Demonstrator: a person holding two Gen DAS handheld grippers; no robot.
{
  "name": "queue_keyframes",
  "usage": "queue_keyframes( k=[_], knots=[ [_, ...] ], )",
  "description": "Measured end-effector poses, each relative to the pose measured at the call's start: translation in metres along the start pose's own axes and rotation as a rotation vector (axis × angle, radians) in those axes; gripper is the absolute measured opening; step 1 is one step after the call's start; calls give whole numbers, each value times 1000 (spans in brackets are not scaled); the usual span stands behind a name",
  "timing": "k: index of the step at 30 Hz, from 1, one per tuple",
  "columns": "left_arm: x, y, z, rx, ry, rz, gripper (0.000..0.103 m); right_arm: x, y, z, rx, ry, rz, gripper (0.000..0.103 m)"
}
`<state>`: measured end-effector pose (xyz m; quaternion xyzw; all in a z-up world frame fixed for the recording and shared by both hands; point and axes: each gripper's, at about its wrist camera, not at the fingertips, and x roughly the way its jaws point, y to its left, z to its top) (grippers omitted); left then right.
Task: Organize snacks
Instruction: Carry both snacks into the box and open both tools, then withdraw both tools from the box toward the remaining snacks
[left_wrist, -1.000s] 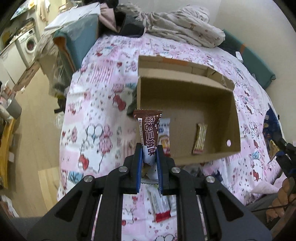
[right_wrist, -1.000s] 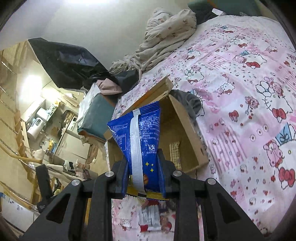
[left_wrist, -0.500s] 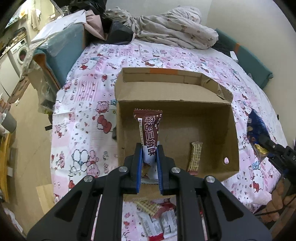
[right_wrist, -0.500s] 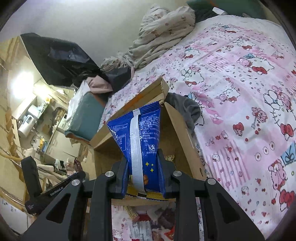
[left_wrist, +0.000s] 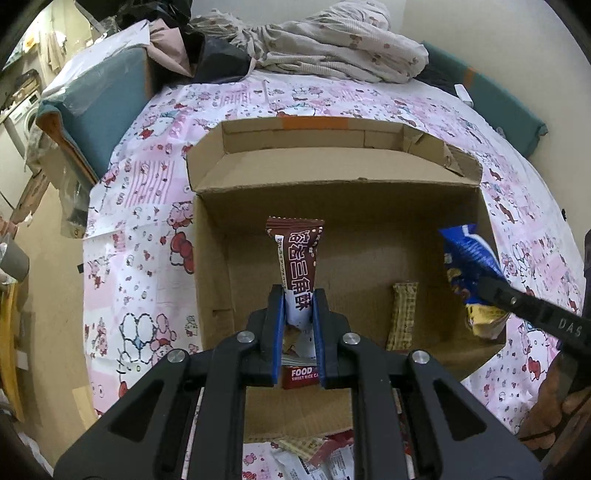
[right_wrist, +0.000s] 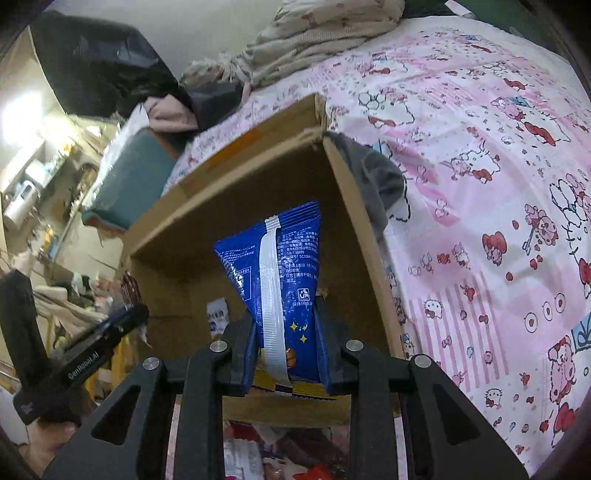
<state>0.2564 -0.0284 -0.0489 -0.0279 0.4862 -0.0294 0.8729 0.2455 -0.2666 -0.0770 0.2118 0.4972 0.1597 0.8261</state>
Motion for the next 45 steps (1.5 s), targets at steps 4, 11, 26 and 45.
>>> queue_keyframes(
  k=[4,11,26,45],
  knots=[
    [10,5,-2,-22,29,-16,12,3,0,-2,-10,6,-22,28],
    [16,4,-3,-31,47,-6,13,8,3,0,-7,17,-16,31],
    [-1,6,-6,-54,-5,-36,80,-14,11,4,-10,-72,3,91],
    [-49,22,-15,-44,-128,-27,81,-64,7,-27,-8,-104,-33,91]
  ],
)
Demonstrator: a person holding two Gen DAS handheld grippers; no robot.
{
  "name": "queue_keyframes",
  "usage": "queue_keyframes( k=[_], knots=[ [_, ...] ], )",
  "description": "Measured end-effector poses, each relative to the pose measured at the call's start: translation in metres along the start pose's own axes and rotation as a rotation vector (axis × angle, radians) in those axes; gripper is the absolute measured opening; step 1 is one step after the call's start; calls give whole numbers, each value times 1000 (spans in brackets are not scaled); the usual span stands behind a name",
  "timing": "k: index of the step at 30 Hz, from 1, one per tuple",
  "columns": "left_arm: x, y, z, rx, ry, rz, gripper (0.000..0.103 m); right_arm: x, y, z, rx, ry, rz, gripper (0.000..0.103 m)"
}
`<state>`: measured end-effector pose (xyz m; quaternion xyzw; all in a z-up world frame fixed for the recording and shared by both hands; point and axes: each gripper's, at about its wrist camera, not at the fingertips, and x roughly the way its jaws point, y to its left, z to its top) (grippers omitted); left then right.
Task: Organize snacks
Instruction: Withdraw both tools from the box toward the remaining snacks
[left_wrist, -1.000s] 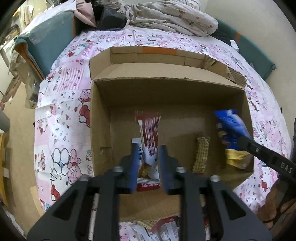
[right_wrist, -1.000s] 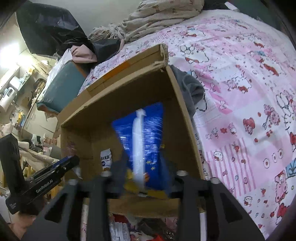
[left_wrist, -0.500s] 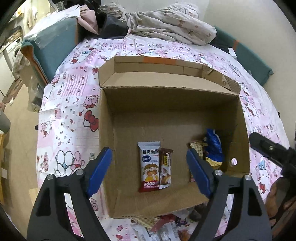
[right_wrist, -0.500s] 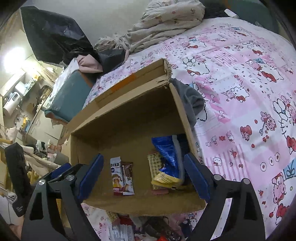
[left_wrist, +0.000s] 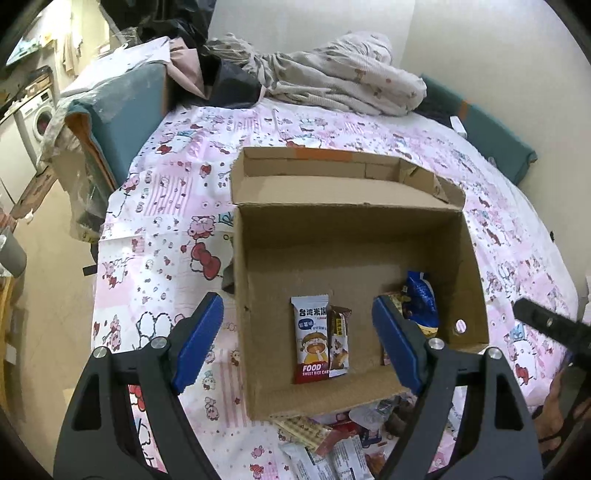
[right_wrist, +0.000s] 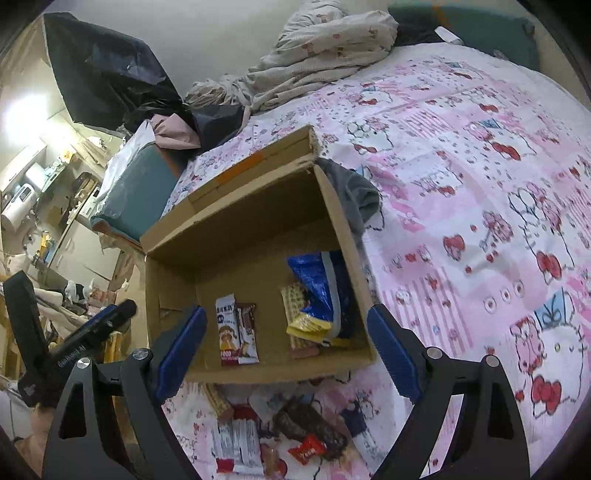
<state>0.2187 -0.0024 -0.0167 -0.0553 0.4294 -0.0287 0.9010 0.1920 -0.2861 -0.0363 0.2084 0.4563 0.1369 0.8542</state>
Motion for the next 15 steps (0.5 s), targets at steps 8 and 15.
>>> queue_keyframes(
  k=[8,15],
  knots=[
    [-18,16,-14,-63,11,-33,94,-16,-5,-21,11,33,-19,91],
    [-31,21,-33,-94,35,-44,97,-19,-13,-36,28,85,-50,91]
  ],
)
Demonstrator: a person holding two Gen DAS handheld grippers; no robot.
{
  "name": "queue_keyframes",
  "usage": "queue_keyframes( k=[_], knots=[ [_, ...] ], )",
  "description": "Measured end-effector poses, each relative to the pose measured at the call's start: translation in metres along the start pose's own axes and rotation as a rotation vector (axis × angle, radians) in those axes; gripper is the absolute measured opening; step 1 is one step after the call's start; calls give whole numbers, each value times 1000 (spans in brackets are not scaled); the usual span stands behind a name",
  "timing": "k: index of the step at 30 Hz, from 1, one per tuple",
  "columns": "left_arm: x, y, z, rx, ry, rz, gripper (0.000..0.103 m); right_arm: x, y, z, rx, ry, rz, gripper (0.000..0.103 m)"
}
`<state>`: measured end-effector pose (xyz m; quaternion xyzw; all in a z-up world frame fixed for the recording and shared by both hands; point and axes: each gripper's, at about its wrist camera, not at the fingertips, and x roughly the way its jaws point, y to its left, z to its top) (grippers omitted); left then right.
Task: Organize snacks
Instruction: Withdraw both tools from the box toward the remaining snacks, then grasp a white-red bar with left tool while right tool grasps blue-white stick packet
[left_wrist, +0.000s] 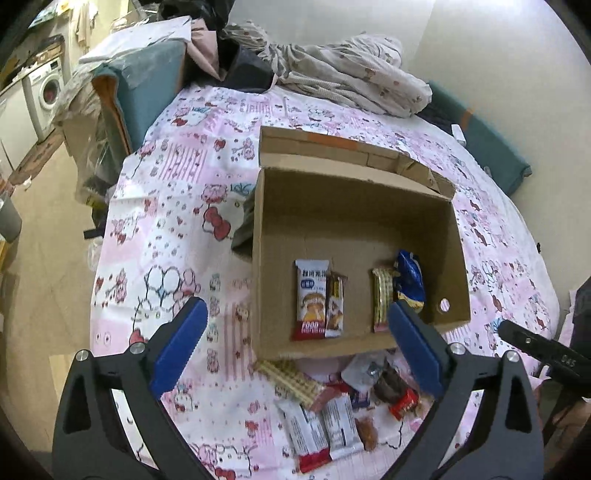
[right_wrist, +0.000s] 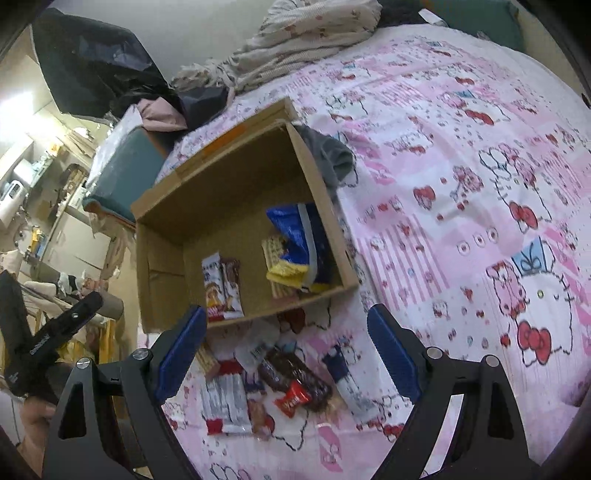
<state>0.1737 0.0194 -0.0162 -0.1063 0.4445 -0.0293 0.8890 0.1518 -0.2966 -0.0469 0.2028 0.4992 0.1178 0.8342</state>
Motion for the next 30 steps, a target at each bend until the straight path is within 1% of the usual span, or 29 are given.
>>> queue_keyframes(
  k=[4,8,11,12,14,16,19,21,22,23,24,27,30],
  knots=[
    [-4,7,-12,-26,24,15,97,2,-4,-4,-1,26,-24,91],
    [-4,15,-25,-52,72,35,97,6,-14,-7,9,63,-63,91],
    [-2,21,-34,-86,106,42,97,13,-23,-10,25,110,-95,91],
    [0,23,-37,-88,116,44,97,16,-26,-11,32,130,-118,91],
    [3,23,-42,-78,140,74,97,26,-33,-15,56,180,-171,91],
    [4,23,-45,-76,149,95,97,35,-39,-17,90,221,-181,91],
    [3,27,-50,-89,155,97,97,44,-39,-19,80,255,-203,86],
    [3,30,-53,-100,160,83,97,53,-39,-20,75,292,-205,77],
    [4,32,-54,-105,163,90,97,57,-39,-21,74,312,-198,74],
    [4,33,-55,-109,164,95,97,62,-37,-23,71,334,-198,69],
    [5,34,-56,-114,165,97,97,68,-35,-25,56,354,-210,65],
    [8,37,-56,-134,178,92,96,83,-28,-31,-8,408,-267,56],
    [12,39,-56,-144,187,84,96,99,-23,-39,-68,460,-315,54]
  ],
)
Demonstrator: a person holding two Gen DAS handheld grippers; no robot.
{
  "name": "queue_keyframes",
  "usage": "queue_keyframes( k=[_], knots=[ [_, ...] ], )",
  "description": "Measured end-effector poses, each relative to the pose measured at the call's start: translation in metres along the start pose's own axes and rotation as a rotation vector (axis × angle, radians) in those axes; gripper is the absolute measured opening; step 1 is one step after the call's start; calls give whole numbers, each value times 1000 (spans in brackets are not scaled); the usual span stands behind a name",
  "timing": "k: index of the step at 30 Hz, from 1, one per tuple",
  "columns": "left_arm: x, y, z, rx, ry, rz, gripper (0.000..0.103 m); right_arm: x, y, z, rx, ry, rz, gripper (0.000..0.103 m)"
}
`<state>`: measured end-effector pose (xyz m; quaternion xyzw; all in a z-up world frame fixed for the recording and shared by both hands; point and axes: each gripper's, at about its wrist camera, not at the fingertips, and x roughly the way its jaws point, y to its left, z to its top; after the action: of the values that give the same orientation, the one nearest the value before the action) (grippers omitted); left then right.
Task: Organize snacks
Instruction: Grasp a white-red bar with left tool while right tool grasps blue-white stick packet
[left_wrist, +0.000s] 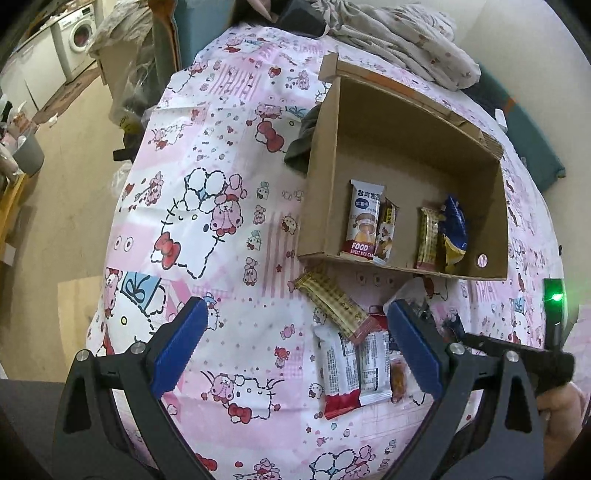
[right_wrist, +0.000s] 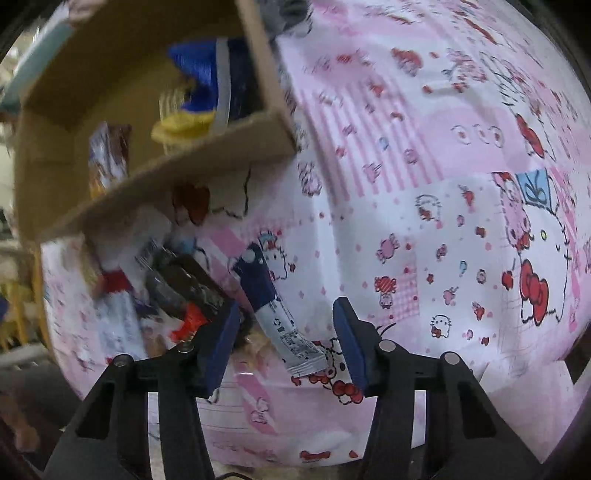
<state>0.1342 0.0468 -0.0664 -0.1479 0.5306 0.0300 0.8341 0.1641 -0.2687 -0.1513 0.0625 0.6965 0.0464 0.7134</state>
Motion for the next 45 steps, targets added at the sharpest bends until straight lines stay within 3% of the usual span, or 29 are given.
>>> queue_keyframes(
  k=[4,5,6,9,12,13,15,18,25,33,38,40,41,45],
  knots=[
    [4,0,1,-11,20,-21,92,12,9,1,-60,28,-61,40],
    [4,0,1,-13,24,-25,92,13,10,0,-72,29,-76,25],
    [4,-1,1,-14,28,-31,92,13,12,0,-84,27,-80,17],
    [4,-2,0,-2,29,-30,91,-1,19,-2,-105,-38,-65,17],
    [5,0,-2,-5,35,-17,89,-20,19,-8,-91,-81,34,17],
    [7,1,-3,-9,44,-17,87,-25,19,-11,-87,-94,64,17],
    [15,2,-6,-10,74,-21,71,-37,21,-16,-86,-123,130,17],
    [31,3,-13,-21,147,-41,61,-42,20,-20,-77,-135,191,17],
    [73,-18,-37,-8,268,-34,57,-41,22,-17,-62,-137,226,17],
    [104,-44,-53,69,303,33,57,-49,17,-17,-43,-154,238,17],
    [110,-58,-64,172,310,80,57,-47,20,-17,-54,-150,235,17],
    [109,-60,-67,189,311,92,46,-46,24,-17,-65,-147,232,17],
    [109,-62,-69,195,313,102,27,-45,25,-17,-71,-147,227,17],
    [99,-54,-77,132,361,38,26,-45,27,-17,-78,-146,226,17]
  ],
)
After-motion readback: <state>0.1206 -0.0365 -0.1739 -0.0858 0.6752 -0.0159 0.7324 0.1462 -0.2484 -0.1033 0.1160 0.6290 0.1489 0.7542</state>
